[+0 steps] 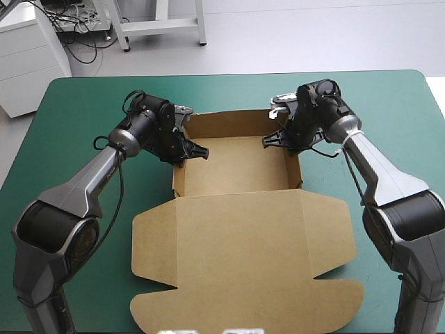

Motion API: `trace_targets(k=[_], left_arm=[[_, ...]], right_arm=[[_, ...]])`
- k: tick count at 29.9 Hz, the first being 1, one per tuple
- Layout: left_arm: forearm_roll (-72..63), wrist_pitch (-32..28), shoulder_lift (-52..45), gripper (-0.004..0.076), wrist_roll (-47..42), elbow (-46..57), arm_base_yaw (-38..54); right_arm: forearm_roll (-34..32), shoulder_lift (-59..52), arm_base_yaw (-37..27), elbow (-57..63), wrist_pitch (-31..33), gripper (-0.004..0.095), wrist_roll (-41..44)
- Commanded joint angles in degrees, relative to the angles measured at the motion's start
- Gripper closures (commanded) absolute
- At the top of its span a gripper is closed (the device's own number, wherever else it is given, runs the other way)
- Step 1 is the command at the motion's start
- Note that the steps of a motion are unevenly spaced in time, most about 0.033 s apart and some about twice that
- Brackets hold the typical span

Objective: Fold the box

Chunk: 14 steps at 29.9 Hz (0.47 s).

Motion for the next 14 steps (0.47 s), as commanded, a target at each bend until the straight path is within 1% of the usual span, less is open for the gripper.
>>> trace_targets(k=[1,4,6,7,8,10,12,13,14], left_arm=[[-0.8,0.7,-2.6,0.07,3.6,-1.7,0.0],[-1.3,1.6,-2.1,0.0699,4.8,-1.7,0.0],[-2.2,1.4,-2.0,0.0668,4.8,-1.7,0.0],[-2.4,1.4,-2.0,0.0635,4.8,-1.7,0.0],[-2.6,1.5,-2.0,0.0593,4.8,-1.7,0.0],[-2.6,2.3,-2.0,0.0484,4.8,-1.7,0.0],[-1.7,3.7,-2.0,0.0358,4.8,-1.7,0.0],[-1.5,4.3,-2.0,0.0309,4.8,-1.7,0.0],[-1.4,4.4,-2.1,0.0257,4.8,-1.7,0.0]], right_arm=[[0.8,-2.9,0.4,-1.4,0.8,0.0931,-3.2],[0.8,-2.9,0.4,-1.4,0.8,0.0924,-5.0],[1.3,-2.9,0.4,-1.4,0.8,0.0909,-5.0],[1.4,-2.9,0.4,-1.4,0.8,0.089,-5.0],[1.9,-2.9,0.4,-1.4,0.8,0.0863,-5.0],[2.1,-2.9,0.4,-1.4,0.8,0.0789,-5.5],[2.4,-2.9,0.4,-1.4,0.8,0.0668,-6.6],[2.4,-2.9,0.4,-1.4,0.8,0.0606,-6.9],[2.4,-3.0,0.4,-1.4,0.8,0.0518,-6.9]])
